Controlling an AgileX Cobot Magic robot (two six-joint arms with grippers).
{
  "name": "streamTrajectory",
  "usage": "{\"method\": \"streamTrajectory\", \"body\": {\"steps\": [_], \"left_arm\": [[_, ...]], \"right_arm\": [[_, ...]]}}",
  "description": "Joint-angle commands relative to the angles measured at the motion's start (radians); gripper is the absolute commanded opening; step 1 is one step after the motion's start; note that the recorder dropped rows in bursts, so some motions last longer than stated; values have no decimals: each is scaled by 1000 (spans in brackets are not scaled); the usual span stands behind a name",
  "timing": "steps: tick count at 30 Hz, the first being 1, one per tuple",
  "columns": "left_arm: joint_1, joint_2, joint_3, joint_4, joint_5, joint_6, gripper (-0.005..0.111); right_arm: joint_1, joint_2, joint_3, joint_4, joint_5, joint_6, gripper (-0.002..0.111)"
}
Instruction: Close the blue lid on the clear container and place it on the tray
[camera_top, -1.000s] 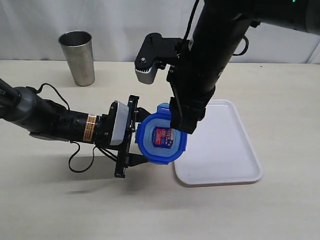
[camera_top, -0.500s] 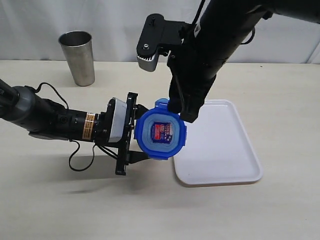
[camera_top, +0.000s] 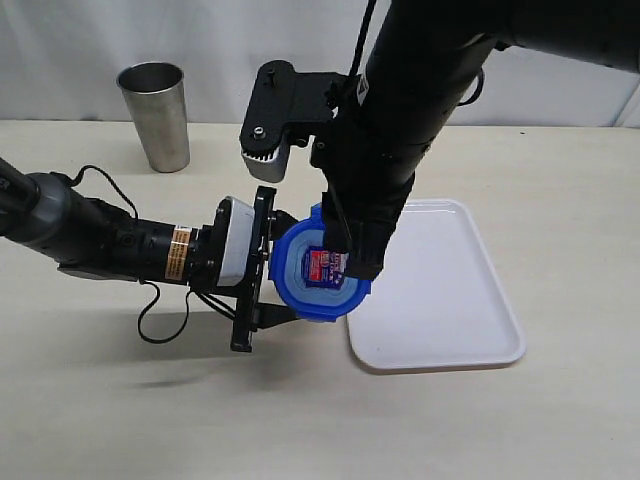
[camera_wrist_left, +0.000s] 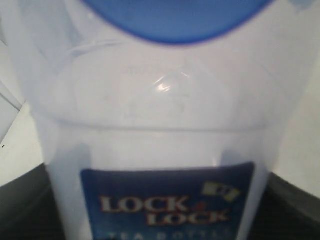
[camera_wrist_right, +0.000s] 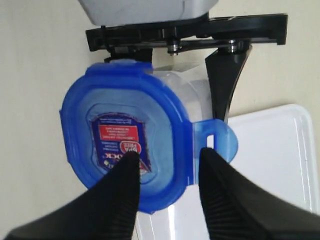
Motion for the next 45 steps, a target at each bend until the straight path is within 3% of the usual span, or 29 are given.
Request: {"method": "streamTrajectory", "body": {"steps": [1,6,11,17,22,26,45], "left_arm": [[-3,-9,0,-20,-37,-14,0],[-3,-9,0,-20,-37,-18,0],[-3,-9,0,-20,-37,-24,0],[-3,-9,0,-20,-37,-24,0],[-3,-9,0,-20,-37,-26,0],[-3,-9,0,-20,-37,-26,0],[-3,-9,0,-20,-37,-43,0]], "right_arm": [[-1,-1,5,39,-8,-4,37],[-1,-1,23,137,-14,-64,37],[-1,11,88,9,-27,-1,37],[-1,-33,91,66,-59,-77,37],[-3,-47,91,-66,-154,-18,37],[-3,-21,91,-60,-197,-27,37],[-1,127,91,107,-64,-54,37]]}}
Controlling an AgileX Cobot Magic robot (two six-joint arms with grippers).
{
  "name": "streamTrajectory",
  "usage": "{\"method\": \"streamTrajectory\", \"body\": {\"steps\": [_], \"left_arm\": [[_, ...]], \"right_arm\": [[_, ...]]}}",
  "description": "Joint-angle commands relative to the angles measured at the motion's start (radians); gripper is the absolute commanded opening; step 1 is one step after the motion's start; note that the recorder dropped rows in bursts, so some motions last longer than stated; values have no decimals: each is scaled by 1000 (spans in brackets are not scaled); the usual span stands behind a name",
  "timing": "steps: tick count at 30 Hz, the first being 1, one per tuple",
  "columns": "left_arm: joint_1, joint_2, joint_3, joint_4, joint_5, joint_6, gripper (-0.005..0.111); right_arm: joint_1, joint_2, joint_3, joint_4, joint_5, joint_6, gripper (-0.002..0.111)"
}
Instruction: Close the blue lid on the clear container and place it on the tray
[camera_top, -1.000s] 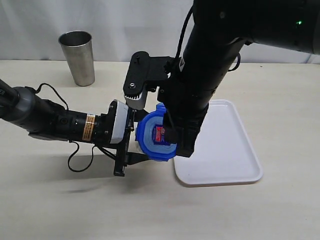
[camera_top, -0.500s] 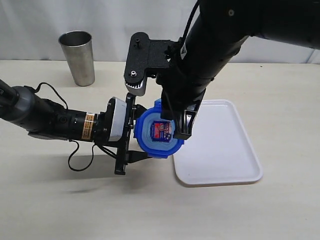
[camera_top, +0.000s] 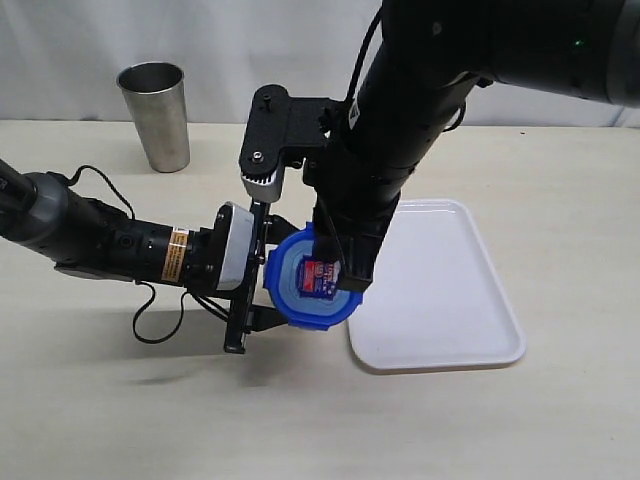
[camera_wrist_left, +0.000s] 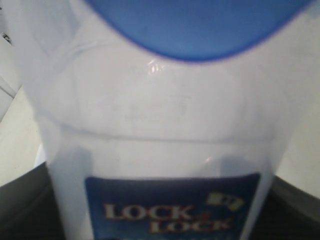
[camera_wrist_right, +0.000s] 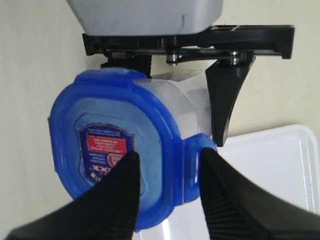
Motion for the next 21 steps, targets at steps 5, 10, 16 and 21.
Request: {"method": "streamTrajectory", "body": {"steps": [5,10,16,21], "left_arm": [[-7,-11,0,-39,-84,-67,0],[-7,-11,0,-39,-84,-83,0],[-7,-11,0,-34,-84,-88,0],[-7,-11,0,-34,-84,-92,0]], "right_arm": [[1,85,23,62,27,18,35],[1,88,23,62,18,35,32],[-4,124,23,62,58,58,32],[-4,130,20,50,46,58,32]]}}
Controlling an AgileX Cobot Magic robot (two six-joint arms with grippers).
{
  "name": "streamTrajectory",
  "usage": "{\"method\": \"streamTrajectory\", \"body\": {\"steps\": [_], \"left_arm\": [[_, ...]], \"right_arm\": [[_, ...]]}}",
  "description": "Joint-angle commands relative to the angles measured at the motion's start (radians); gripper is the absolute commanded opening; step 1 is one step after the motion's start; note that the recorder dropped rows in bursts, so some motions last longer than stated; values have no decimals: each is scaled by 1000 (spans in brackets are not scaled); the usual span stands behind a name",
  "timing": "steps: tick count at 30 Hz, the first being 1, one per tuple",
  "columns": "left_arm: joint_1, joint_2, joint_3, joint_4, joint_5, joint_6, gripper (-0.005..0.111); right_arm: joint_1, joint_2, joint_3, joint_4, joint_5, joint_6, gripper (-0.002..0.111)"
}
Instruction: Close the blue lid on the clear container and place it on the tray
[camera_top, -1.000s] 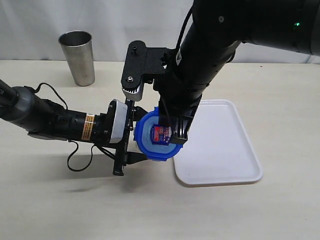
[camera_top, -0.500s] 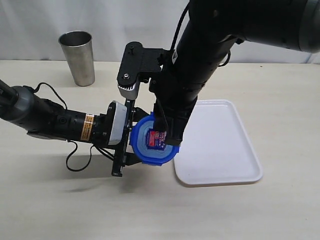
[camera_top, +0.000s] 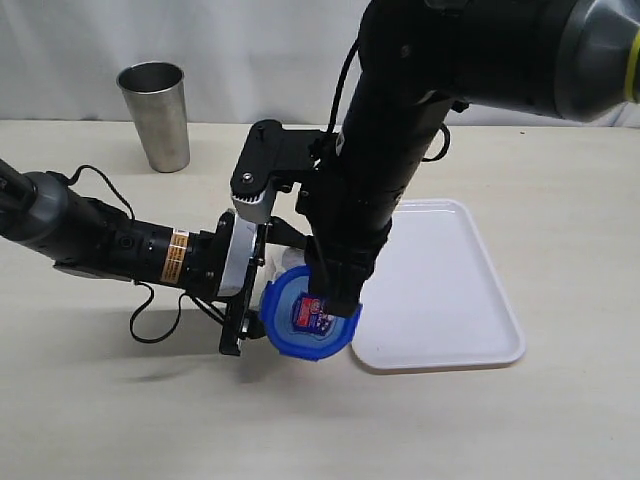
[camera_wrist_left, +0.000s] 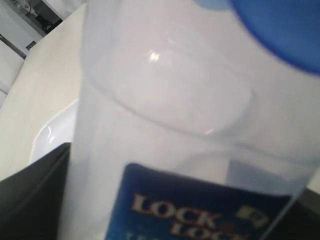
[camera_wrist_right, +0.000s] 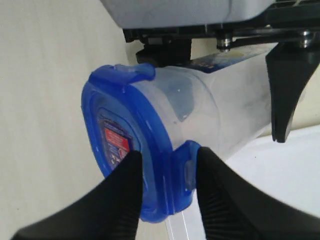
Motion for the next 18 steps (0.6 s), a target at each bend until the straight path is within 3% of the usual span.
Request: {"method": "streamTrajectory", "body": {"steps": [1,8,18], "left_arm": [[-9,-11,0,-58,-122,-121,0],[-9,-11,0,-65,-122,-148,0],[-9,-11,0,-90,-122,-234,0]], "right_arm": [[0,56,20,-25,-25,12,32],[0,-2,-75,-80,-90,123,32],[0,-132,-82,-165,-149,291,32]]}}
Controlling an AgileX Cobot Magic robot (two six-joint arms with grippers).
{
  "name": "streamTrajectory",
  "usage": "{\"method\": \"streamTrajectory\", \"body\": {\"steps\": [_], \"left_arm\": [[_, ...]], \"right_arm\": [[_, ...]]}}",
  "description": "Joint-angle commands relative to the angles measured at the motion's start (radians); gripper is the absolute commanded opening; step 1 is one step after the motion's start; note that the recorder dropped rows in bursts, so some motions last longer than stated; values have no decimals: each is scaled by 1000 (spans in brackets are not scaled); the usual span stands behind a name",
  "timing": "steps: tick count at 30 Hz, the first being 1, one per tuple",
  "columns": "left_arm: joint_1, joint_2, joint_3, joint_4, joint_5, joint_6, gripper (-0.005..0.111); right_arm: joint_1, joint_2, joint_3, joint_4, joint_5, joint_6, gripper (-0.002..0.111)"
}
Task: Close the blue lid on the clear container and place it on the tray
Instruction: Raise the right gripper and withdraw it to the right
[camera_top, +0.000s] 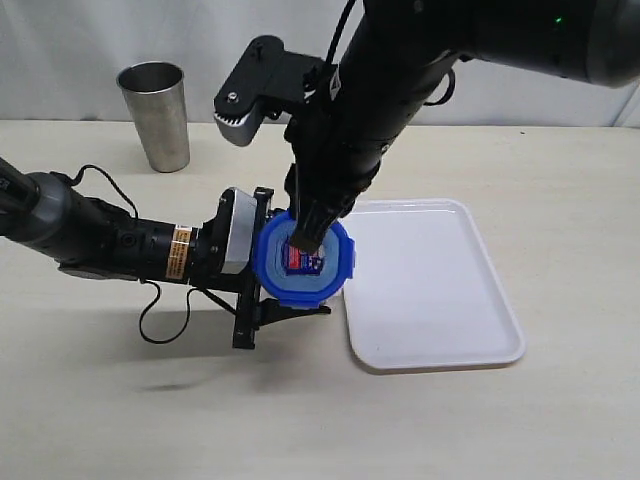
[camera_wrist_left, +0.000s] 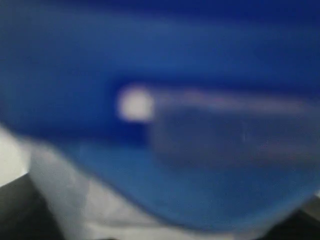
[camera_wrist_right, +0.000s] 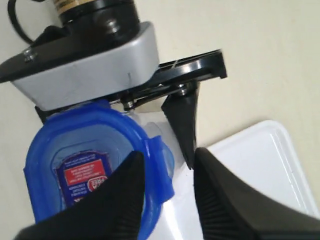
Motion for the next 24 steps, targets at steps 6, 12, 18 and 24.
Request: {"method": "streamTrajectory", "body": {"steps": [6,12,18,24], "left_arm": [[-6,-9,2,-60,-52,-143,0],[-6,-9,2,-145,-52,-356,0],[-6,-9,2,-213,-52,-528,0],[-10,-9,2,-227,-52,-523,0]], "right_arm": [[-2,-124,2,-37,-22,131,32],[-2,-180,5,-66,-26,225,25],[-2,-240,39,-66,-44,284,5],[-2,-354,205,-66,-102,320,5]]}}
